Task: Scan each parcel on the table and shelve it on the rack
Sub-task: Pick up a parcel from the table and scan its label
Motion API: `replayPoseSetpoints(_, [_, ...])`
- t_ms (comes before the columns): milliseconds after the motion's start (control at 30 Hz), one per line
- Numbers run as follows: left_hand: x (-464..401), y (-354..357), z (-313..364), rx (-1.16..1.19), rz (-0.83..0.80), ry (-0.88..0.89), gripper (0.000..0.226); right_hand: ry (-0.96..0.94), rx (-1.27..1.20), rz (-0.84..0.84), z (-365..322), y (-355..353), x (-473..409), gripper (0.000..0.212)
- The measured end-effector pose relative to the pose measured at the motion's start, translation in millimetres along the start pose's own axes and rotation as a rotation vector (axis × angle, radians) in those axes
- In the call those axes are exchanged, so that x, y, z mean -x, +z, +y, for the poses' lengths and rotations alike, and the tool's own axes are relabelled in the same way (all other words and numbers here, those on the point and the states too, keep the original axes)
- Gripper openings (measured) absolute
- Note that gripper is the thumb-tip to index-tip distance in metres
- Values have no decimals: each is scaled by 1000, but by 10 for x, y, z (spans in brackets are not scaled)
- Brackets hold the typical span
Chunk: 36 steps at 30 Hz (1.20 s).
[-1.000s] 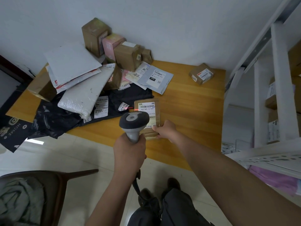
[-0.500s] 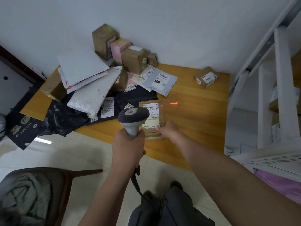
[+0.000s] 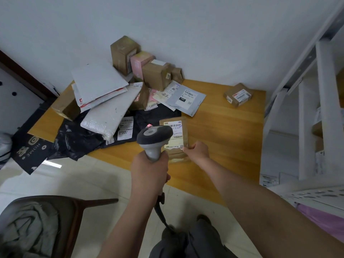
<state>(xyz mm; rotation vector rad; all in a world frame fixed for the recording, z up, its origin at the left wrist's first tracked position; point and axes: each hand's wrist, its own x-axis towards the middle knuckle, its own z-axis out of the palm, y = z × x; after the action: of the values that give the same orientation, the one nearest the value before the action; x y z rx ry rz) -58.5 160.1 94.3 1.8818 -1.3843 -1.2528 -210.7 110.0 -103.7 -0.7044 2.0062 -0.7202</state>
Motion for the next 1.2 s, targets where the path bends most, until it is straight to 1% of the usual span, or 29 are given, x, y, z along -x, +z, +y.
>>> replayPoseSetpoints(67, [-41,44,-33,18,-10,-32,28,51,-32,-52,-25,-66,-69,36])
replayPoseSetpoints(100, [-60,65,-50,15,-14,-41,28,60,-30,-78,-45,-104,-93,44])
replayPoseSetpoints(167, [-101,112,-75,5,-22,-51,27,84,-17,-163,-87,-158,-132,70])
replayPoseSetpoints(233, [-144,158,-98,13,-31,-69,27,163,-82,-276,-105,-161,-147,94])
replayPoseSetpoints(300, [-176,196,-120,28,-36,-89,27,269,-181,-375,-92,-119,-158,104])
replayPoseSetpoints(367, [-197,219,-139,26,-33,-92,28,324,-252,-436,-49,-55,-173,100])
replayPoseSetpoints(433, [-223,230,-159,10,-21,-84,30,369,-405,-472,6,20,-213,92])
replayPoseSetpoints(533, [-248,215,-160,-13,-7,-77,30,386,-650,-471,53,105,-258,79])
replayPoseSetpoints(633, [-256,189,-141,-38,-2,-70,29,379,-754,-443,61,160,-259,78])
replayPoseSetpoints(733, [-255,161,-121,-38,12,-66,30,386,-813,-413,38,194,-249,73])
replayPoseSetpoints(967, [-178,89,-111,-5,35,-34,30,369,-846,-388,-50,260,-213,50])
replayPoseSetpoints(1067, [-160,55,-134,-7,35,-8,32,364,-848,-382,-49,273,-191,48])
replayPoseSetpoints(1200, [-195,51,-226,33,30,-28,32,380,-848,-354,-50,285,-158,51])
